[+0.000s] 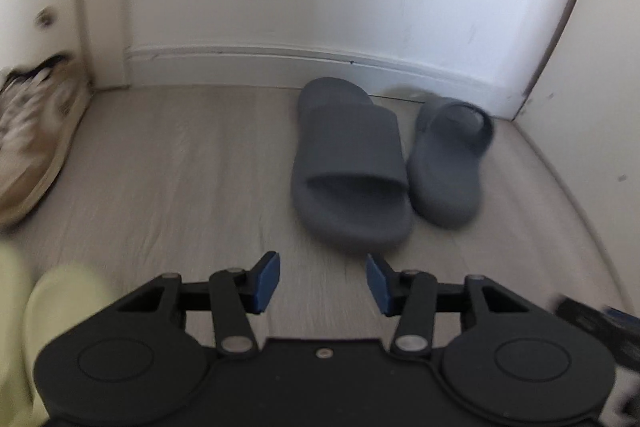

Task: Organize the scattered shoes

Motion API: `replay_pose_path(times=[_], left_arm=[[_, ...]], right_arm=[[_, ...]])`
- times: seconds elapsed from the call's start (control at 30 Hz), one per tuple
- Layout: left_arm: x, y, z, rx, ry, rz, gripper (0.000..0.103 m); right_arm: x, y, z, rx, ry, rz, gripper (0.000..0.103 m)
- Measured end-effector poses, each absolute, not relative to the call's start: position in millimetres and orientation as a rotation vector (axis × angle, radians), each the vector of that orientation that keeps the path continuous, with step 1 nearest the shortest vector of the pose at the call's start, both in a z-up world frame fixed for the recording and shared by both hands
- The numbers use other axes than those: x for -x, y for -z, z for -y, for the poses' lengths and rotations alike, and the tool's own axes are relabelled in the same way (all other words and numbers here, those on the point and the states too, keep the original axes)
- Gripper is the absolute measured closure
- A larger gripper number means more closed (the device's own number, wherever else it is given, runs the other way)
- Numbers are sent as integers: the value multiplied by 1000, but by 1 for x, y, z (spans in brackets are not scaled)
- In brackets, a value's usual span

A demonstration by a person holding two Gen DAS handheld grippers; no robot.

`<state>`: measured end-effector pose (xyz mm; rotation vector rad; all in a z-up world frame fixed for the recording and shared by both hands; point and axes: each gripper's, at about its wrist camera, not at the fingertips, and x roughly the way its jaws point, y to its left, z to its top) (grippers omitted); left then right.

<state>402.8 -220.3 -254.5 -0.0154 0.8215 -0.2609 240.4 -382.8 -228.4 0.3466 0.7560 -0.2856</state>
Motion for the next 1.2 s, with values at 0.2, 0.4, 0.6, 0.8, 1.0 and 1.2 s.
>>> replay_pose_path(times=[0.2, 0.4, 0.6, 0.8, 1.0, 1.2], left_arm=[[-454, 283, 250, -104, 222, -811, 60], [-475, 291, 253, -72, 182, -785, 52], [-473, 293, 255, -82, 186, -765, 55], [-455, 290, 252, -51, 185, -808, 60], [-377, 283, 225, 21, 254, -911, 72], [-311, 278, 206, 38, 300, -1009, 73]], right_arm=[[-250, 237, 404, -395, 257, -766, 3], [-259, 239, 405, -353, 207, -748, 3], [-265, 242, 402, -357, 188, -766, 3], [-269, 238, 398, -343, 180, -763, 3], [-259, 236, 393, -311, 155, -782, 3], [-238, 237, 386, -236, 99, -828, 3]])
